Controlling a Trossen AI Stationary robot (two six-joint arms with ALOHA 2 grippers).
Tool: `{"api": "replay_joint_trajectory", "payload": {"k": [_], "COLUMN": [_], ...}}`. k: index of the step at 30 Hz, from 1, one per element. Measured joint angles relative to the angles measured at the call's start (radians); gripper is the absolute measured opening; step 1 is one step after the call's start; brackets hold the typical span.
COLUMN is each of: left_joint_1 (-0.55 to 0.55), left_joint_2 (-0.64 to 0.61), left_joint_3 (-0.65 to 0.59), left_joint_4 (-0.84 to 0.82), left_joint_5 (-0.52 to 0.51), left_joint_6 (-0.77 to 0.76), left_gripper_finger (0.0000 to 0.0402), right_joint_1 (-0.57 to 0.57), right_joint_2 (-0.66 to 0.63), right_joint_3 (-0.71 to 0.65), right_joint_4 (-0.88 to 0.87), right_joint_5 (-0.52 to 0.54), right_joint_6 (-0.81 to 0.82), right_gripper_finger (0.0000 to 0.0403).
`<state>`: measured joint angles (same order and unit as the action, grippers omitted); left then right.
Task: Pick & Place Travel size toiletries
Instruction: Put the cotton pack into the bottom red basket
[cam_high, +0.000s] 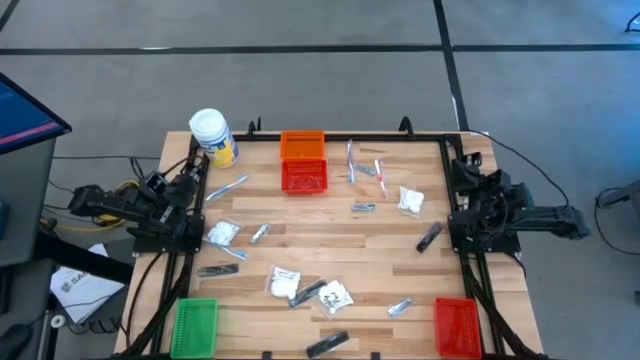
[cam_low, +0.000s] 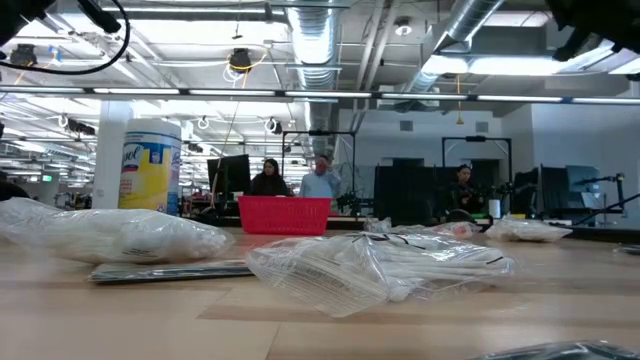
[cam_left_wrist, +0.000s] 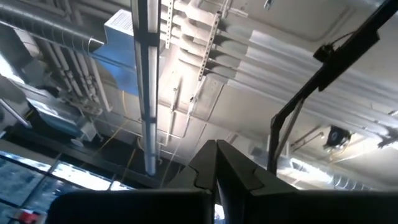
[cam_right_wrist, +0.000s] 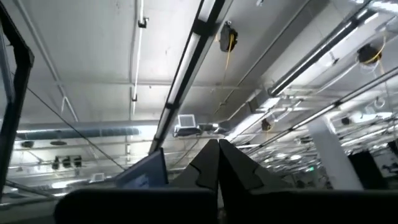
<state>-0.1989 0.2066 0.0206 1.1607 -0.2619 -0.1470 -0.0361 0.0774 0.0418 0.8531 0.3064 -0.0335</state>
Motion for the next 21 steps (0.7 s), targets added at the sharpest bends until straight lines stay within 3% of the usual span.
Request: {"api": "replay_joint_trajectory", "payload": {"k": [5, 15, 21], "left_joint_1": [0.0, 0.0, 0.0], "left_joint_2": [0.078, 0.384, 0.498], "left_joint_3": [0.045, 0.203, 0.245], "left_joint_4": [0.001, -0.001, -0.002], "left_joint_5": [0.029, 0.287, 0.304], "left_joint_6": [0.016, 0.015, 0.005], "left_gripper_finger": [0.0002, 0.0002, 0.0002], "right_joint_1": [0.001, 0.003, 0.028], "right_joint_2": [0.068, 0.321, 0.478], "right_joint_3": [0.033, 0.161, 0.229], "right_joint_4": [-0.003, 0.001, -0.028], "right_joint_5": [-0.009, -0.014, -0.049], "right_joint_6": [0.018, 0.069, 0.088], "right_gripper_finger": [0.0, 0.0, 0.0]}}
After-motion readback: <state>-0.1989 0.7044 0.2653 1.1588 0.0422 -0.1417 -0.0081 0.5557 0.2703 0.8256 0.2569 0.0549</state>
